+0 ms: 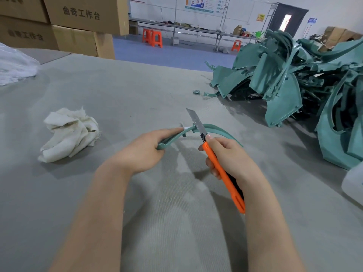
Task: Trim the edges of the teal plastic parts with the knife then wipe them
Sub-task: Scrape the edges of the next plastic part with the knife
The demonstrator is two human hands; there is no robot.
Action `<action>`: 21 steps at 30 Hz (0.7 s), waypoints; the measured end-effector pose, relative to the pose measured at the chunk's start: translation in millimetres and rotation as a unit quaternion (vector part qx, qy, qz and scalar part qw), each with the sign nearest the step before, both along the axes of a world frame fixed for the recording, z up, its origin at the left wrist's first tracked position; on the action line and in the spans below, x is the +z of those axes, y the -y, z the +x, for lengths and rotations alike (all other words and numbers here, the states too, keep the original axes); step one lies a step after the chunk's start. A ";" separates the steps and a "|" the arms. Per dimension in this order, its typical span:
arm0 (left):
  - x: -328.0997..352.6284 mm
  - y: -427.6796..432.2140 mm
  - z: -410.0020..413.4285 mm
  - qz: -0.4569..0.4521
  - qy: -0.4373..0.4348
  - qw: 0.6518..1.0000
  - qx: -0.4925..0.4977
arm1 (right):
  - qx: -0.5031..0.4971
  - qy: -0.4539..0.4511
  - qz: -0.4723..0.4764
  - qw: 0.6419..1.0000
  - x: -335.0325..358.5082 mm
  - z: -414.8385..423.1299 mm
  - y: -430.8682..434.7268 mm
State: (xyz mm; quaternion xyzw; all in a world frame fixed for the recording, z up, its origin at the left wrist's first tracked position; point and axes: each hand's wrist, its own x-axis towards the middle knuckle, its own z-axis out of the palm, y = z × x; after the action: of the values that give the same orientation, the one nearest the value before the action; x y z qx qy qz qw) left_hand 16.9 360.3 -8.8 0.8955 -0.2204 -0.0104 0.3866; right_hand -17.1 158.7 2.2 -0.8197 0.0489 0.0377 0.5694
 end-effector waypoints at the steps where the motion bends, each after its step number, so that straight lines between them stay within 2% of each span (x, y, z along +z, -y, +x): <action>1: -0.1 0.3 0.2 0.002 0.001 1.000 0.001 | 0.005 -0.001 -0.002 1.000 0.3 -0.3 0.1; 6: -0.3 0.6 0.1 0.002 0.003 1.000 0.004 | 0.024 0.000 -0.017 1.000 2.1 -2.3 1.3; 14: 2.1 2.8 -1.7 -0.005 0.011 1.000 0.001 | 0.116 0.004 -0.005 0.993 2.4 -5.1 -8.5; 16: 2.5 3.2 -2.0 -0.011 0.010 1.000 0.000 | 0.102 0.006 0.004 0.995 1.6 -4.1 -6.9; 21: 1.8 1.5 -2.2 -0.007 -0.004 1.000 0.003 | -0.012 0.013 0.035 0.999 -1.4 2.1 1.3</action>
State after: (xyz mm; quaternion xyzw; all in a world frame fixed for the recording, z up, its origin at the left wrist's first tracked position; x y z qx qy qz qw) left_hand 14.8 358.7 -7.0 0.8933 -0.2161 -0.0107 0.3940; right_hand -15.0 157.5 0.9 -0.7990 0.0502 0.0217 0.5989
